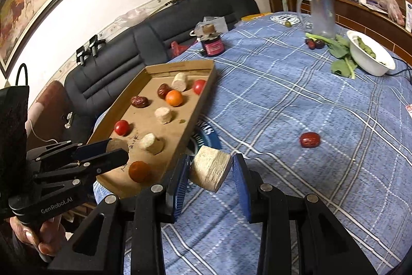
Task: Organize fruits
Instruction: 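Carry both rice cakes into the tray and open both grippers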
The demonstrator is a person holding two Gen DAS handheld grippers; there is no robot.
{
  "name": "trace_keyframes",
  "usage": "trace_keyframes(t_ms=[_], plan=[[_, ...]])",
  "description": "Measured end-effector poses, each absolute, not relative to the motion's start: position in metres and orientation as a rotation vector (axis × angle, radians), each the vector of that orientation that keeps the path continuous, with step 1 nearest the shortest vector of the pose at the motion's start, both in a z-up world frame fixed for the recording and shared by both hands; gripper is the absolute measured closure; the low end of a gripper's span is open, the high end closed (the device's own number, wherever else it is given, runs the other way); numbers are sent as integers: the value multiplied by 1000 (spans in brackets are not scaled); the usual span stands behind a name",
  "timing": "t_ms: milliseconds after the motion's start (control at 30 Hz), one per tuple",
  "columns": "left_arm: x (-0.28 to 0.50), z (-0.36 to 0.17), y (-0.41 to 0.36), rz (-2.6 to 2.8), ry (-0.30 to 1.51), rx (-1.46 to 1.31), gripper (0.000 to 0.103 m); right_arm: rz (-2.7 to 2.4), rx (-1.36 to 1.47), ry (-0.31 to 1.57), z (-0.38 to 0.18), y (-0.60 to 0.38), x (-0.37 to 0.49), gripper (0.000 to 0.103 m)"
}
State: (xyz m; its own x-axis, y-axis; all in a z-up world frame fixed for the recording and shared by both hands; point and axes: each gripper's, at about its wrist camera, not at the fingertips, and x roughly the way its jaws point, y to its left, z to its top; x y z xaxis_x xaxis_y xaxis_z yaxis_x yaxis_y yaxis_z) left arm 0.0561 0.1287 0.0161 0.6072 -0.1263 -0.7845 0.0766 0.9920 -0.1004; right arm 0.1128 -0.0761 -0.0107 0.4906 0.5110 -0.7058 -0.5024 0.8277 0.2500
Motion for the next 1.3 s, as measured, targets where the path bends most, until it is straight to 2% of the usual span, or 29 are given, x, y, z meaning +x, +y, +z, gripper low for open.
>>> trace_keyframes(t_ms=[733, 1300], plan=[[30, -1, 206, -58, 955, -164, 75, 712, -37, 886, -16, -18, 105, 68], [31, -20, 228, -27, 996, -203, 75, 840, -158, 931, -42, 66, 89, 68]])
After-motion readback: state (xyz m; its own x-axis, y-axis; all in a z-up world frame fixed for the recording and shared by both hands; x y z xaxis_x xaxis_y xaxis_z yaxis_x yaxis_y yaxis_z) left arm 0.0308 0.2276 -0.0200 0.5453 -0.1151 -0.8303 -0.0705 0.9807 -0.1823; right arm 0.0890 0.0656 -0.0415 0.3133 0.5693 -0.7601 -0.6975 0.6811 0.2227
